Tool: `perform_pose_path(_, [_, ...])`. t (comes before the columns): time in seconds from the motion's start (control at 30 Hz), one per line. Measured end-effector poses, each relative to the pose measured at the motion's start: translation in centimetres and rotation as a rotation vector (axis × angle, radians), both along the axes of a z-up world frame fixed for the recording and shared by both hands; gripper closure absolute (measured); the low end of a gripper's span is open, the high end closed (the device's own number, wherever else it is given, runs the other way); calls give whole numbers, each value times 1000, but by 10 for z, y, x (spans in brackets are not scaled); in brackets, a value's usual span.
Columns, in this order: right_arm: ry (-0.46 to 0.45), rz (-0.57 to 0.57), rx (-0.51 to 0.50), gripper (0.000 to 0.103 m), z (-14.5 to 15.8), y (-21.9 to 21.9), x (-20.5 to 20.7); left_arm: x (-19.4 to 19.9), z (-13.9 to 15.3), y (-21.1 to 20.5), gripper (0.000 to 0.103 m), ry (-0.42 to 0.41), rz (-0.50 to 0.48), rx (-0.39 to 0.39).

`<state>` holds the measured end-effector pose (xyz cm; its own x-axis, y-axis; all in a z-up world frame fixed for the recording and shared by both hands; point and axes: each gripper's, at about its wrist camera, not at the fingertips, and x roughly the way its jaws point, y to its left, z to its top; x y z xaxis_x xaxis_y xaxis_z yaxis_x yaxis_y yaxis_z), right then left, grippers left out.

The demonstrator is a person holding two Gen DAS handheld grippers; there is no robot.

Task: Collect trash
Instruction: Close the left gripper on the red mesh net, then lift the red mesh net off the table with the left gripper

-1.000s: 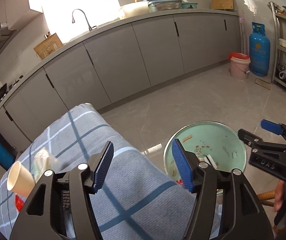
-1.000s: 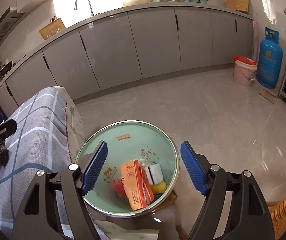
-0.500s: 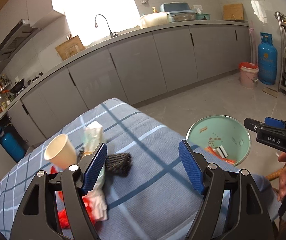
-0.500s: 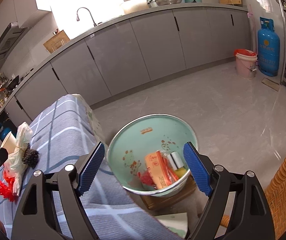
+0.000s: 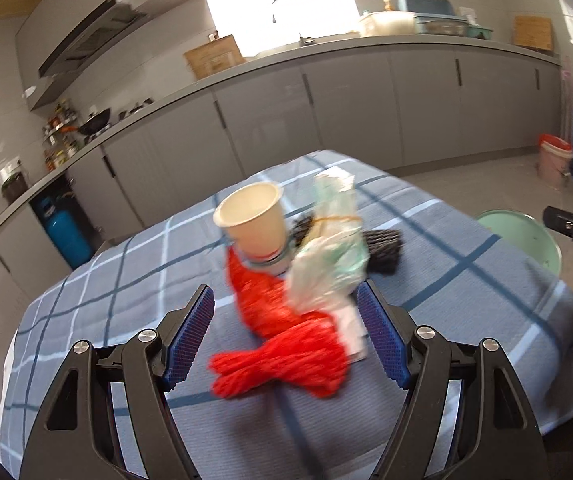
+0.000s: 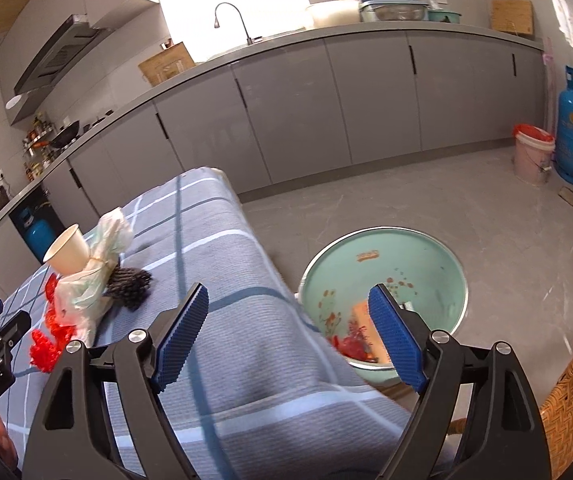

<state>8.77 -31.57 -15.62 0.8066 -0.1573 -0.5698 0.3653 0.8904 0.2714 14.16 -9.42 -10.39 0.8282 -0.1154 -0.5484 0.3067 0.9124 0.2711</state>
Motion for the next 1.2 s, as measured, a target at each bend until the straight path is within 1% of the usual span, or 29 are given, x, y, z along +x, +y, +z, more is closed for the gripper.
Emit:
perform_pose_path(0.07, [3,25,-8,21,1,13,3,6,-4,17,29,21,43,-4])
perform_pose_path(0.17, [6,61,-16,21,1,32,6,10,-11,34,29,54,79,-23])
perform_pose_path(0.27, [16,103,-40,20,-1,53,7,8,-18,40,29,75,92,-28])
perform_pose_path(0.3, [19,113,-48,17,-2,58,7,6,-20,41,29,79,94,-28])
perform_pose_path(0.37, [28,138,-66,16,-4,68,8,1,-18,37,29,77,84,-39])
perform_pose_path(0.47, [29,144,-71,16,-6,72,6,-5,-15,28,17,46,64,-36])
perform_pose_path(0.6, [28,126,-58,16,-7,64,3,-5,-13,14,17,44,30,-38])
perform_pose_path(0.67, [26,114,-50,15,-8,61,1,-5,-16,5,17,44,11,-22])
perform_pose_path(0.77, [28,103,-38,15,-10,55,-2,-1,-26,-1,19,54,12,4])
perform_pose_path(0.83, [27,101,-37,15,-11,54,-4,3,-31,0,27,80,21,-3])
perform_pose_path(0.9, [29,101,-36,15,-12,54,-4,5,-35,2,50,112,12,-12])
perform_pose_path(0.93, [31,101,-33,15,-13,54,-4,6,-38,3,55,127,10,-14])
perform_pose_path(0.97, [34,102,-31,15,-13,54,-3,7,-39,4,64,141,6,-22])
perform_pose_path(1.0, [35,103,-30,15,-14,55,-2,7,-40,5,76,149,4,-30])
perform_pose_path(1.03, [35,106,-31,15,-14,55,-2,6,-41,6,83,150,4,-28])
perform_pose_path(1.07, [34,109,-36,15,-13,57,-2,3,-42,7,88,147,2,-21])
perform_pose_path(1.1, [33,111,-40,15,-13,58,-2,1,-41,8,91,143,-4,-19])
perform_pose_path(1.2, [29,115,-46,15,-10,60,-1,-7,-37,17,93,119,-2,-19])
